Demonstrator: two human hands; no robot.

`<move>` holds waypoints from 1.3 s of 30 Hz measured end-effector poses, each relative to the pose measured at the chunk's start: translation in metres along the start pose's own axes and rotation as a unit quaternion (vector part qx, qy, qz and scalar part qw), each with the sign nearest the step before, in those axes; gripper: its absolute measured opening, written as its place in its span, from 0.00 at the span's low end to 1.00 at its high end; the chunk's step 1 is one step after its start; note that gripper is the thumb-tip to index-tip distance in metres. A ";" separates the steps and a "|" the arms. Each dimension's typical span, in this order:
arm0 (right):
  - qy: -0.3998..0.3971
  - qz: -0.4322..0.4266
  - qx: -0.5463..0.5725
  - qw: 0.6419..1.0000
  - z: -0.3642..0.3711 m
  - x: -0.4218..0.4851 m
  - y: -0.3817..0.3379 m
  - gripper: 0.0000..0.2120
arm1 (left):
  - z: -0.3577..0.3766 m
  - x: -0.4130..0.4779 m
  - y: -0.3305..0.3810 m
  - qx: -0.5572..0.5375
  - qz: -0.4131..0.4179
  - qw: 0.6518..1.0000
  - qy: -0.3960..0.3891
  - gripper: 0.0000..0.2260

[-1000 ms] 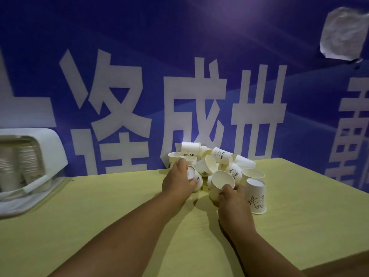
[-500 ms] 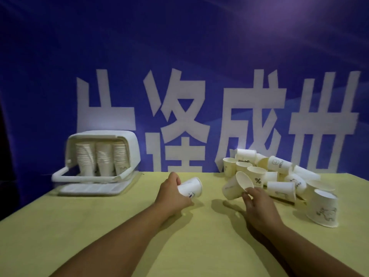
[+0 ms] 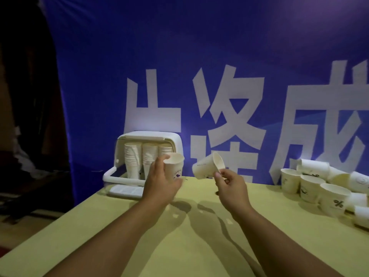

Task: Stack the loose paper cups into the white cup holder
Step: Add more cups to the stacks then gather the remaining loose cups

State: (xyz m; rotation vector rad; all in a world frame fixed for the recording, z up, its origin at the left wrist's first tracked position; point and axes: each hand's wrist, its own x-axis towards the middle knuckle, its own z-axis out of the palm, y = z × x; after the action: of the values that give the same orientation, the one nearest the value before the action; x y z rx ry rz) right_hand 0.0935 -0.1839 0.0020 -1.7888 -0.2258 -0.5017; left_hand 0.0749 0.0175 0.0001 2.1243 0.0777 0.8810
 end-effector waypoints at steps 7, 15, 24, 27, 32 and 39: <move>0.002 -0.054 0.033 0.998 0.066 0.036 -0.024 0.06 | -0.008 0.047 -0.057 0.069 0.063 0.994 0.063 0.08; -0.041 -0.116 -0.036 0.992 0.104 0.056 -0.022 0.10 | -0.009 0.058 -0.075 0.165 0.029 0.985 -0.027 0.09; -0.100 -0.126 -0.139 0.977 0.121 0.049 -0.008 0.08 | -0.012 0.057 -0.079 0.171 -0.024 0.984 -0.051 0.24; -0.101 -0.128 -0.143 0.976 0.127 0.047 -0.012 0.08 | -0.015 0.057 -0.077 0.197 -0.027 0.979 -0.040 0.33; -0.104 -0.174 -0.221 0.954 0.140 0.052 -0.026 0.08 | -0.020 0.059 -0.082 0.193 -0.039 0.979 -0.052 0.38; -0.160 -0.132 -0.266 0.941 0.151 0.058 -0.014 0.16 | -0.024 0.061 -0.087 0.175 -0.016 0.983 -0.049 0.24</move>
State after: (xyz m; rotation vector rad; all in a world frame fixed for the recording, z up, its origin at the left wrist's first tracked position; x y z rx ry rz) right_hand 0.1716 -0.0423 0.0097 -2.3870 -0.6093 -0.4879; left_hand 0.1259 0.1122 -0.0173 2.4827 0.2292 0.7868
